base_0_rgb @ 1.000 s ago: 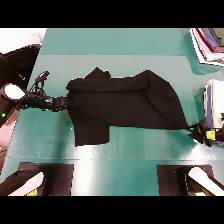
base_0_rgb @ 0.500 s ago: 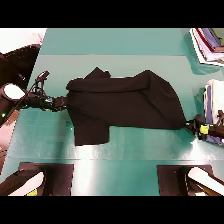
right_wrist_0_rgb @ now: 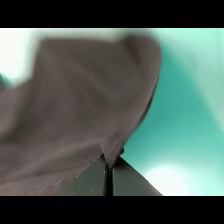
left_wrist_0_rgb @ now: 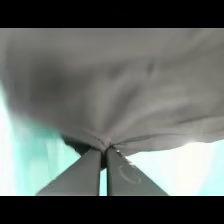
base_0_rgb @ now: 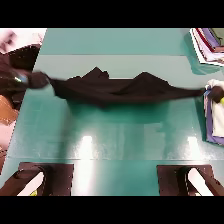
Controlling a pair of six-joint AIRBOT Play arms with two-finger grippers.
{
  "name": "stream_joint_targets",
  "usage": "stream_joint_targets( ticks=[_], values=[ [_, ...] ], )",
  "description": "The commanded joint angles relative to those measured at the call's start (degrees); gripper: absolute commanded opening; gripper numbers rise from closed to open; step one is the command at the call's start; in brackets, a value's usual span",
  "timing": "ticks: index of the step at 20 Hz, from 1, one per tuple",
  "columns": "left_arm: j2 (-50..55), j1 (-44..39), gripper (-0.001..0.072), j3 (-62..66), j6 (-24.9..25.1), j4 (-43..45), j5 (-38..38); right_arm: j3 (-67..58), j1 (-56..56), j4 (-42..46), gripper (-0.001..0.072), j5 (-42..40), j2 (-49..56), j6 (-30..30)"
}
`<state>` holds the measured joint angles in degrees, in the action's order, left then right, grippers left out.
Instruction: Fold the shirts.
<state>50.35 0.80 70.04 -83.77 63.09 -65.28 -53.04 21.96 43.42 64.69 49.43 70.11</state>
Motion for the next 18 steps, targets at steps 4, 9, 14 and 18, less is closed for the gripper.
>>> stream_joint_targets(
  ticks=[4, 9, 14, 18],
  values=[
    [-2.67, 0.02, 0.0026, 39.26, -0.28, 1.49, -5.62, -33.16, 3.43, 0.26, 0.0017, 4.11, -8.46, 3.37],
    [-2.69, 0.02, 0.0025, 56.33, -1.75, 1.62, -0.33, -53.83, 11.26, 0.26, 0.0017, 10.43, -5.27, 5.92],
    [-2.64, 0.02, 0.0025, 47.89, -1.79, 4.98, -0.28, -66.99, 11.78, 0.26, 0.0016, 19.74, 3.69, 10.84],
    [2.32, 0.02, 0.0026, 32.15, -1.75, 5.88, -2.97, -60.43, 5.84, 4.63, 0.0016, 22.60, 9.88, 12.98]
  ],
)
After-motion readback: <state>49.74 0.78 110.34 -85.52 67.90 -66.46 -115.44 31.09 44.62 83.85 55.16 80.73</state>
